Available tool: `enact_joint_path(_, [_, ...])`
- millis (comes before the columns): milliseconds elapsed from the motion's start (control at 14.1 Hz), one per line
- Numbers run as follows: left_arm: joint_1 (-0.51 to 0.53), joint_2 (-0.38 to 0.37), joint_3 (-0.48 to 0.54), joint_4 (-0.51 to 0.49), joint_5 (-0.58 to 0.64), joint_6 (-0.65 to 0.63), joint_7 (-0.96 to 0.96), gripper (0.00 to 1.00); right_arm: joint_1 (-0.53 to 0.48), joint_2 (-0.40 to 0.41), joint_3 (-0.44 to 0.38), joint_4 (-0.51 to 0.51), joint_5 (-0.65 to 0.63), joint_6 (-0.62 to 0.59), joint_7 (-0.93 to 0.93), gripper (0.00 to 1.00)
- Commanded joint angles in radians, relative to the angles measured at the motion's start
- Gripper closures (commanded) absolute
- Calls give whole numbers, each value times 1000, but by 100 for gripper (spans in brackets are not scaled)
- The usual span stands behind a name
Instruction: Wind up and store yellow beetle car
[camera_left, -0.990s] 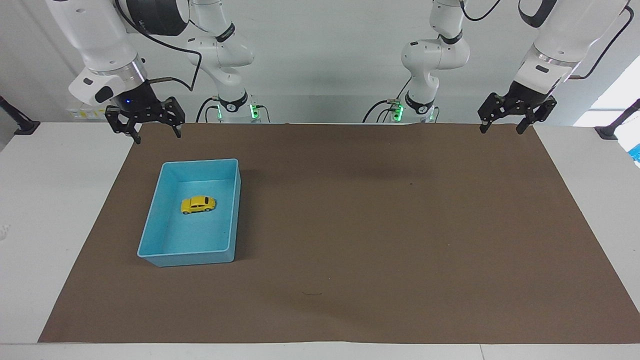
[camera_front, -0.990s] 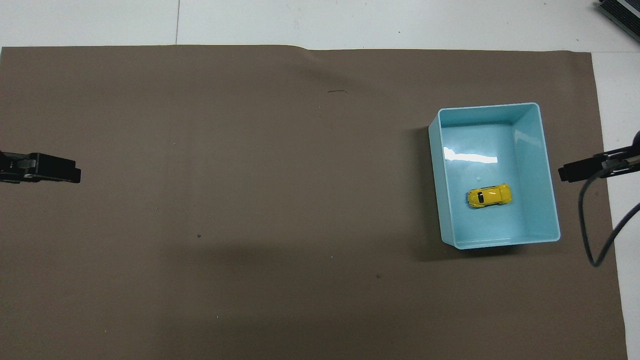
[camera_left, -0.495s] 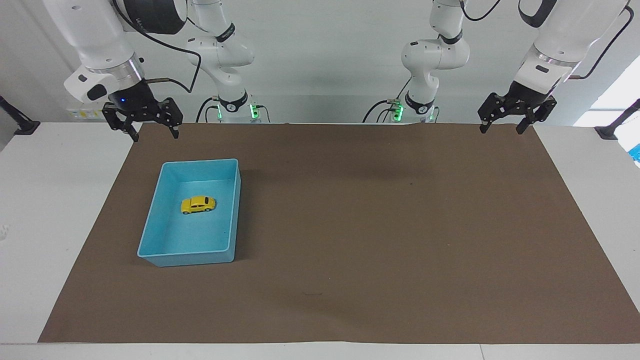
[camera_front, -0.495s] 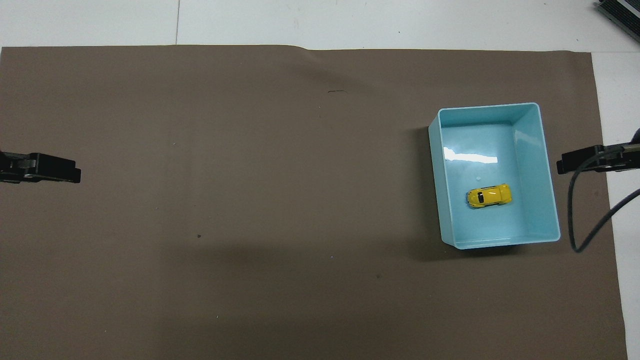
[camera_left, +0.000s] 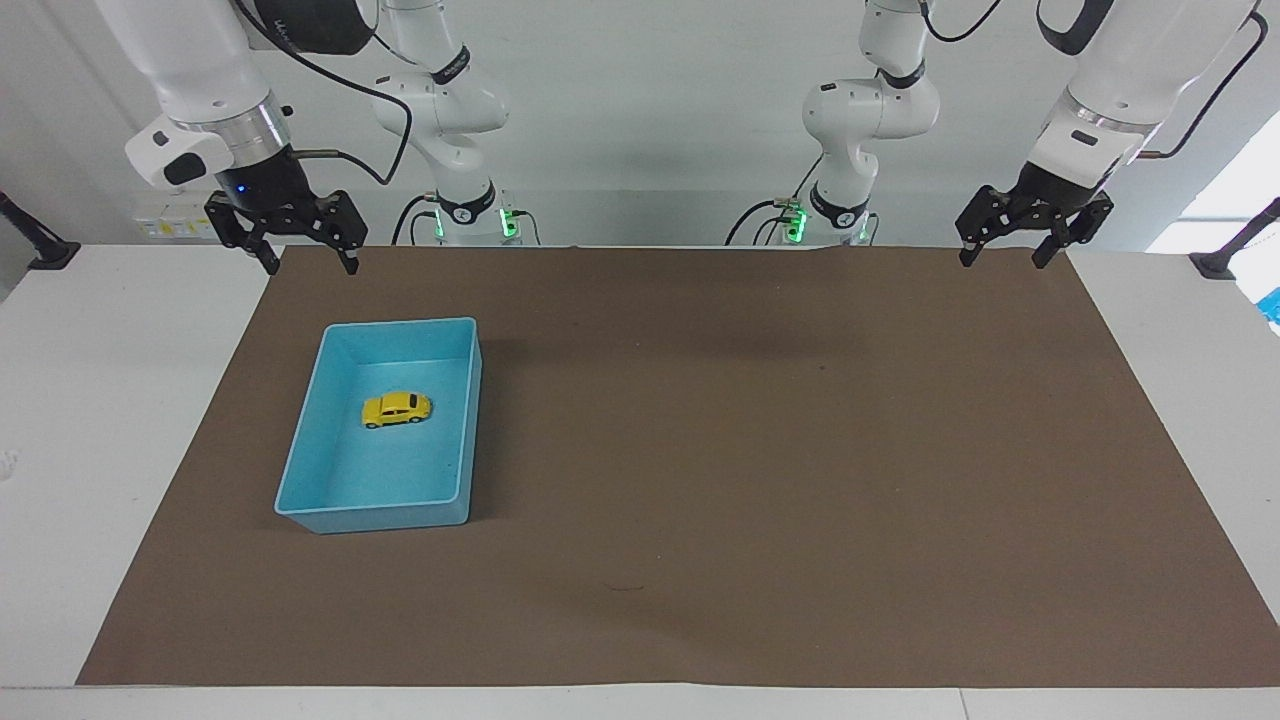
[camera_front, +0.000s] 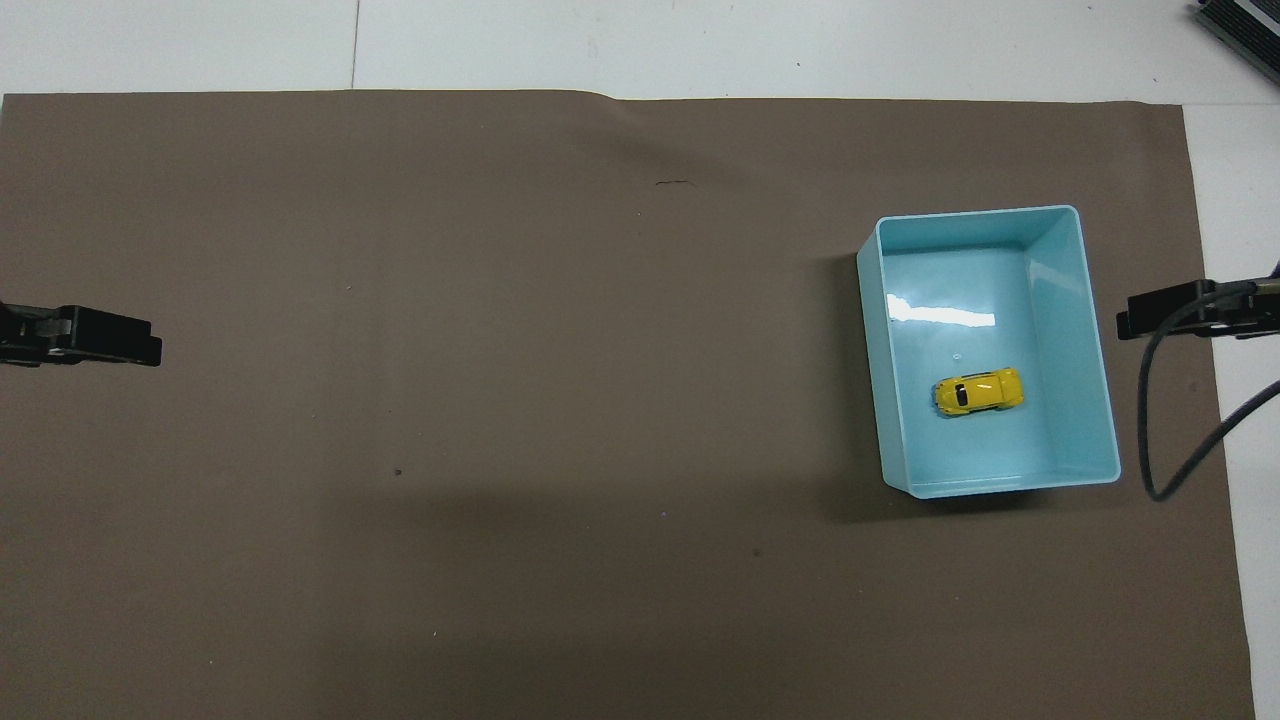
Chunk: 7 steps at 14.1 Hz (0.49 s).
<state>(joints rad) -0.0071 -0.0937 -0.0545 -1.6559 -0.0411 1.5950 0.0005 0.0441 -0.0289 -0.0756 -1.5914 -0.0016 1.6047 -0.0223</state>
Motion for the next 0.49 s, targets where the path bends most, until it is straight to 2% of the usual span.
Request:
enact_joint_path(0, [9,-8,-1,-4,-16,-12,6,0,8,12,2,28,11,-26,21,0])
enact_joint_path(424, [9,-8,-1,-4,-16,-12,6,0,14,14,-1,28,9,-25,21,0])
